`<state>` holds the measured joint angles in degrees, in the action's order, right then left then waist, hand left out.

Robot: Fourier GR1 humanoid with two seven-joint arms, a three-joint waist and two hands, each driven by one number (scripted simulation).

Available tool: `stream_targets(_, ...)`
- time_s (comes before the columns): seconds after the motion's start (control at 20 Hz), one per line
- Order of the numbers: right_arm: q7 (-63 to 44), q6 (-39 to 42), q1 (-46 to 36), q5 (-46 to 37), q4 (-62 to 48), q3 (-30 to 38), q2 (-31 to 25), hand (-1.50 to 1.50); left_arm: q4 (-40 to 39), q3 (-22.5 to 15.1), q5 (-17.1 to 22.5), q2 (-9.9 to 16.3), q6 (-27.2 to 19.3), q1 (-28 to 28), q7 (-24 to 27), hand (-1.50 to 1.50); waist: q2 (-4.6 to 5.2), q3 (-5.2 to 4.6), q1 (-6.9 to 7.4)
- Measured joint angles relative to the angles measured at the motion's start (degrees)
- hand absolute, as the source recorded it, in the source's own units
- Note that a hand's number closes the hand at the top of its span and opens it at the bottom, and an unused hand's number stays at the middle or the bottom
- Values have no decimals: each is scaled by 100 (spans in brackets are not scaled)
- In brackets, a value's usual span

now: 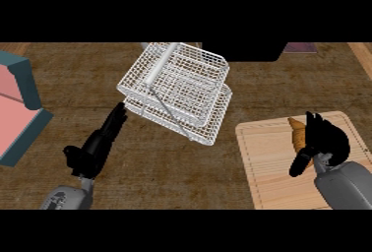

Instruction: Pick the croissant from the cutting board and place it in the tiered basket

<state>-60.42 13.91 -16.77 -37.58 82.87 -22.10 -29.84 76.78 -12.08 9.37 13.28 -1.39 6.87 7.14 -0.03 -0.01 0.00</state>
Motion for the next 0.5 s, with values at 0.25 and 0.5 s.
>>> stream_targets(0.25,461,-336,39,-446,-262,159,329,150,-39,44,-141,-128,42,-41,28,0,-10,-20,7)
stream_targets(0.5,791,-417,-85,-863,-477,342,506,150,-96,234,-173,-138,228,82,-67,0,-24,-43,-6)
